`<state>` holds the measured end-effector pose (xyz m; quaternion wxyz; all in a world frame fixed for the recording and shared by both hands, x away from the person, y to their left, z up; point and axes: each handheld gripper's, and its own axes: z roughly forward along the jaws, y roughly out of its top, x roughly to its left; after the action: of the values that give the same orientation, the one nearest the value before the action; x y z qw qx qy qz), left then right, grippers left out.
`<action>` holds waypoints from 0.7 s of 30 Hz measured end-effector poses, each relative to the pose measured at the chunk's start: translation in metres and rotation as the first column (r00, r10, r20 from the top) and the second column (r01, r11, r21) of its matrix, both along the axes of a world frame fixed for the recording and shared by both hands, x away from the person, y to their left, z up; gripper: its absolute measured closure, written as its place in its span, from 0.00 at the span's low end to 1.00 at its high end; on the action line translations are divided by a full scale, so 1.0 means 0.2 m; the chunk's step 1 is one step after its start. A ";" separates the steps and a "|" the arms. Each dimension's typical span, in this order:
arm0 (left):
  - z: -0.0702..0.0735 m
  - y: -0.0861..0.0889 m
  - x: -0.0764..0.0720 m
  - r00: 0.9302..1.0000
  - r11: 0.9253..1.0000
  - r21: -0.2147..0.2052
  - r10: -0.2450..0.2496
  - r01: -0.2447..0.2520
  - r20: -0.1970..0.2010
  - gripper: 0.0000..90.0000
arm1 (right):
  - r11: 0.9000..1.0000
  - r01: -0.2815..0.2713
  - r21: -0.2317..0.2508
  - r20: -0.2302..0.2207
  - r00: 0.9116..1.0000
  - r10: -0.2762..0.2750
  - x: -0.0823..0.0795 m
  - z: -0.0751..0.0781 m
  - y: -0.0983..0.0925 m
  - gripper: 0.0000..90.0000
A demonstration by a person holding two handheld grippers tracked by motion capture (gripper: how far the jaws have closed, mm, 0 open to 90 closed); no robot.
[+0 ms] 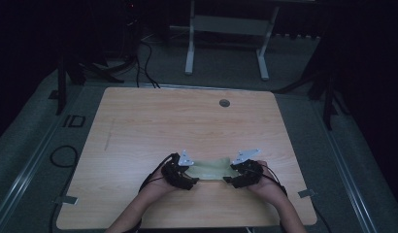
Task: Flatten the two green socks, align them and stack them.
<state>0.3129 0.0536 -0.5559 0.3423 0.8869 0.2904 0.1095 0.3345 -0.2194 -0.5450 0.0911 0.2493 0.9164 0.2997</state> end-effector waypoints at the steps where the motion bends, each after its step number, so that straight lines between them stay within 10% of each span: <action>1: 0.01 0.00 -0.01 1.000 1.000 -0.015 -0.007 0.007 -0.006 0.31 | 1.000 0.003 -0.003 0.006 1.000 -0.003 0.00 0.01 0.00 0.42; 6: 0.05 0.03 -0.03 1.000 0.995 -0.097 -0.003 0.002 -0.009 0.22 | 0.998 0.010 0.061 0.019 1.000 -0.011 0.00 0.05 -0.02 0.34; 14: 0.11 0.09 -0.08 0.990 0.980 -0.182 0.096 -0.077 0.100 0.16 | 0.984 0.029 0.174 -0.005 1.000 -0.029 -0.03 0.08 -0.06 0.21; 21: 0.08 0.14 -0.09 0.984 0.972 -0.184 0.162 -0.146 0.076 0.02 | 0.979 0.061 0.197 0.072 0.994 -0.076 -0.06 0.11 -0.11 0.16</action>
<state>0.2944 0.0818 -0.5398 0.4231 0.8217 0.3514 0.1495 0.3229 -0.2408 -0.5230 0.1129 0.2764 0.8692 0.3941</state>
